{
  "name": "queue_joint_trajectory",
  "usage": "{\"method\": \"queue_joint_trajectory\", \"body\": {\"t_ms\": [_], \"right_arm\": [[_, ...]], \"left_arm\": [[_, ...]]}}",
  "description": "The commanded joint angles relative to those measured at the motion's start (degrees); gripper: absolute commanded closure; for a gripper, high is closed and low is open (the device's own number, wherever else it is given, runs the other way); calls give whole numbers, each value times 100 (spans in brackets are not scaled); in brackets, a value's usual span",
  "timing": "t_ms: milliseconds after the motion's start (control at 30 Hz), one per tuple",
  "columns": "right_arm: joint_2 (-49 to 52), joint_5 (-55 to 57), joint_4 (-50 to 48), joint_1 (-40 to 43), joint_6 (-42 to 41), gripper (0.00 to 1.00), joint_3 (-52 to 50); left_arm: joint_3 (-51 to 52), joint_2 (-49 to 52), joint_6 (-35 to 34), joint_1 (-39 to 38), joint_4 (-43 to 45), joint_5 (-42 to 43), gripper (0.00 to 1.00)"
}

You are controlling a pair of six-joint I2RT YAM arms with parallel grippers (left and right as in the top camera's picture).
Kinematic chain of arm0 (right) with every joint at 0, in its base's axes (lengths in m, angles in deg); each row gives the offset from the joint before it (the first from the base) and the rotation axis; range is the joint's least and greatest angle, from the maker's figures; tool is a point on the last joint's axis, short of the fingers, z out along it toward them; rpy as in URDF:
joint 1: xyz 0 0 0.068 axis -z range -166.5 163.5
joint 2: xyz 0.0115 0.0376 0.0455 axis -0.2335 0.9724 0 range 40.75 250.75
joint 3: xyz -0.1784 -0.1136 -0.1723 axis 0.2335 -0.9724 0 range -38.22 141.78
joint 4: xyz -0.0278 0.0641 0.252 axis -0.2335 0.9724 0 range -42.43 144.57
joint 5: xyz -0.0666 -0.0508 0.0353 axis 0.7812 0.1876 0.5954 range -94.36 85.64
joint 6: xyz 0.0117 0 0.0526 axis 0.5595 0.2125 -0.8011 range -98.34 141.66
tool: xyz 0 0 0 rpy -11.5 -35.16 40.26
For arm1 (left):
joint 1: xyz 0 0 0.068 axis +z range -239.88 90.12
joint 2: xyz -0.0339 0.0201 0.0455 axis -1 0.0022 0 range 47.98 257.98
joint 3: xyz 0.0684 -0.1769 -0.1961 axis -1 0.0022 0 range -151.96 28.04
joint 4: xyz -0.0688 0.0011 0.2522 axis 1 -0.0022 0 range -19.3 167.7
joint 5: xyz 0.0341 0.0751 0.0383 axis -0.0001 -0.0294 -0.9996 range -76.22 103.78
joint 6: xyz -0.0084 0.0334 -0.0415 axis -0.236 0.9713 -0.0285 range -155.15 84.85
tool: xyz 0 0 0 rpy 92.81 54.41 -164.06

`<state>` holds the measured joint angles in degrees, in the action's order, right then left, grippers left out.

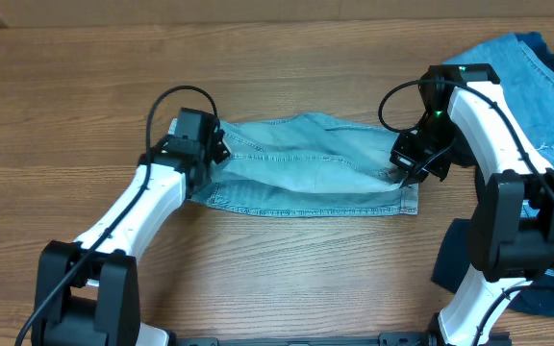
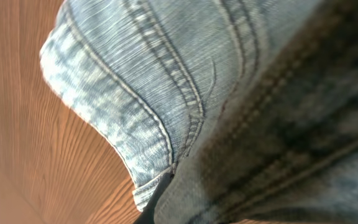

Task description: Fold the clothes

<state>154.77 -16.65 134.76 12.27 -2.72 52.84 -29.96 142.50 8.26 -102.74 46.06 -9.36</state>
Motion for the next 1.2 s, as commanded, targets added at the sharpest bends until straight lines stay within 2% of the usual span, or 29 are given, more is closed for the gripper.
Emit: {"method": "queue_joint_trajectory", "body": {"t_ms": [0,33,67,133,167,267,300,333,367,400,433,467,500,533,633,667,700,767,800,867,1000,1167], "right_arm": [[-173,345,-66,-15,-70,48,-393],[-173,345,-68,-15,-70,38,-470],[-173,345,-52,-15,-70,37,-566],[-173,348,133,-15,-76,3,-592],[-173,352,234,-4,-94,0,-584],[-328,393,297,2,-114,1,-282],[-492,398,262,2,-114,8,-63],[-629,455,199,0,-111,30,92],[-769,476,70,-17,-101,55,179],[-852,474,-52,-33,-35,57,179],[-861,415,-125,-42,133,48,179],[-841,208,-227,-42,400,46,127],[-841,166,-313,-42,498,46,61],[-841,173,-455,-42,542,47,-33],[-841,-74,-831,-42,1071,48,-310],[-841,-341,-1099,-42,1241,51,-570],[-841,-343,-1237,-42,1241,51,-715],[-841,-407,-1462,-33,1244,51,-1097],[-841,-439,-1526,-31,1248,51,-1191],[-841,-455,-1947,-33,1362,51,-1517],[-841,-452,-2787,-13,1370,56,-2079],[-839,-437,-3248,-9,1368,55,-2218]], "left_arm": [[-267,-249,35,162,-157,-81,96],[-267,-262,107,160,-208,-76,96],[-267,-262,188,160,-271,-96,96],[-269,-280,245,162,-422,-170,96],[-297,-282,240,162,-525,-269,96],[-551,-337,-170,160,-881,-245,96],[-713,-439,-522,160,-1062,-101,95],[-800,-503,-673,160,-1191,114,90],[-916,-603,-883,160,-1342,455,78],[-962,-658,-984,160,-1397,599,57],[-997,-728,-1139,157,-1473,723,29],[-1032,-804,-1287,155,-1615,822,3],[-1071,-846,-1401,157,-1722,872,0],[-1154,-903,-1521,157,-1853,988,0],[-1600,-1189,-1687,160,-2059,2258,0],[-1692,-1303,-1690,160,-1934,2940,11],[-1685,-1303,-1690,160,-1849,3211,34],[-1596,-984,-1716,157,-1755,3329,61],[-1593,-817,-1805,157,-1757,3331,62],[-1593,-181,-1928,160,-1663,3622,76],[-1593,831,-2339,155,-1311,3886,86],[-1593,1486,-2546,144,-1517,3969,89]]}}
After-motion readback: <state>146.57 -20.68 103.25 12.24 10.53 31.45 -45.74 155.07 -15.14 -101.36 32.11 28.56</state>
